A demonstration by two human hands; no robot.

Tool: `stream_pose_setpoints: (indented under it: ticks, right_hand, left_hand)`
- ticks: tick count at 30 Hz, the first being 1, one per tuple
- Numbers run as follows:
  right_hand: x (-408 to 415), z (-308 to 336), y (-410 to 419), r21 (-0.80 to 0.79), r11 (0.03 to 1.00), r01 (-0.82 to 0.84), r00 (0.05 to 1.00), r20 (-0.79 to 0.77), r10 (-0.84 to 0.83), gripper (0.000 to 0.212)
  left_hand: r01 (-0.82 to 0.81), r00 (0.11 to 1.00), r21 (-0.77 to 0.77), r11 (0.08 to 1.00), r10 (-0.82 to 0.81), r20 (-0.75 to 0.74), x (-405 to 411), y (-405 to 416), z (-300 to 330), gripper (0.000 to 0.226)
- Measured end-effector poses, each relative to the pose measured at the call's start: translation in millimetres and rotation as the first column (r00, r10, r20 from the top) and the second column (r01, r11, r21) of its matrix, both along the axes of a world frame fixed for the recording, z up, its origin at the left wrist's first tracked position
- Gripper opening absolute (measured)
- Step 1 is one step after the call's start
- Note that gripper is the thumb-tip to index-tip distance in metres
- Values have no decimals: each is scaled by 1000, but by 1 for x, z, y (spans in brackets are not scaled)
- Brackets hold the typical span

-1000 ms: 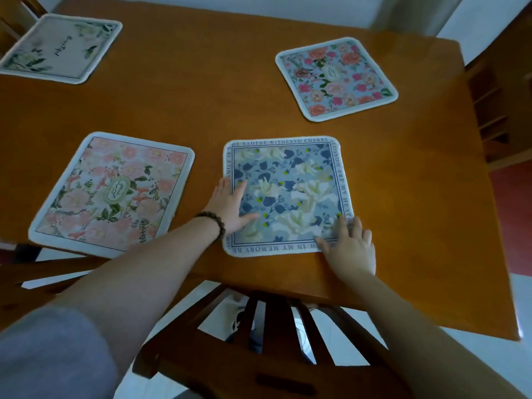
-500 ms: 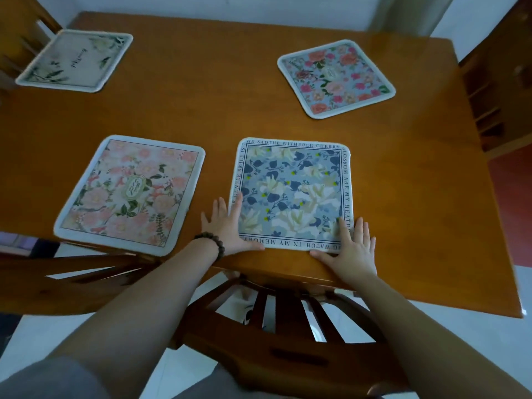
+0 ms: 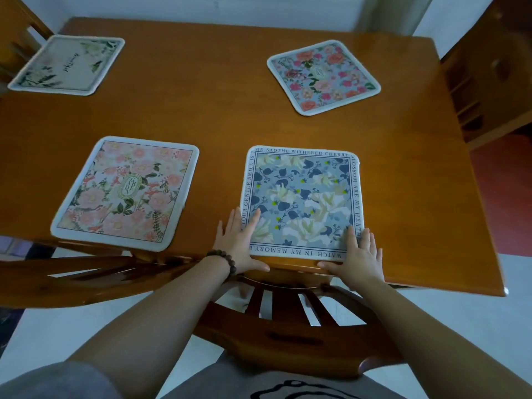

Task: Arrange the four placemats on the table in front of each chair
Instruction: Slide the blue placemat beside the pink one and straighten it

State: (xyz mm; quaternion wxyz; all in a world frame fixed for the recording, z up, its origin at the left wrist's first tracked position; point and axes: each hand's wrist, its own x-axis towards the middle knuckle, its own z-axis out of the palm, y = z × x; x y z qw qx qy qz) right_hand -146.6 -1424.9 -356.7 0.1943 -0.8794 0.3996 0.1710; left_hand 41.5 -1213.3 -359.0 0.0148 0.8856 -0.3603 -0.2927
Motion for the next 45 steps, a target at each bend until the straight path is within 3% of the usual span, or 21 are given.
stream_pose_setpoints:
  ticks: [5, 8, 14, 18, 21, 24, 37, 45]
  right_hand:
    - [2, 7, -15, 37, 998, 55, 995, 76, -57, 142]
    - [-1, 3, -8, 62, 998, 9, 998, 60, -13, 142]
    - [-13, 3, 11, -5, 1000, -26, 999, 32, 26, 135]
    - [-18, 10, 11, -65, 998, 27, 998, 56, -23, 139]
    - [-19, 13, 1, -29, 996, 83, 996, -24, -84, 147]
    - [-20, 11, -1, -4, 998, 62, 995, -82, -62, 144]
    - [-24, 3, 6, -22, 995, 93, 996, -8, -93, 133]
    - [-21, 5, 8, -41, 995, 96, 995, -29, -97, 134]
  left_hand:
    - [-122, 990, 28, 992, 120, 77, -1, 5, -1, 150]
    - [-108, 991, 101, 989, 100, 86, 0, 5, -2, 150]
    - [-136, 987, 41, 990, 132, 96, -7, 7, -2, 147]
    - [-155, 983, 36, 987, 150, 110, -8, 10, -2, 148]
    - [-165, 981, 85, 983, 155, 118, -7, 12, -2, 151]
    - [-146, 985, 83, 986, 137, 104, -7, 13, -3, 150]
    - [-186, 977, -17, 982, 187, 103, -9, 17, -9, 145]
    - [-142, 978, 112, 983, 122, 172, -12, 12, -1, 146]
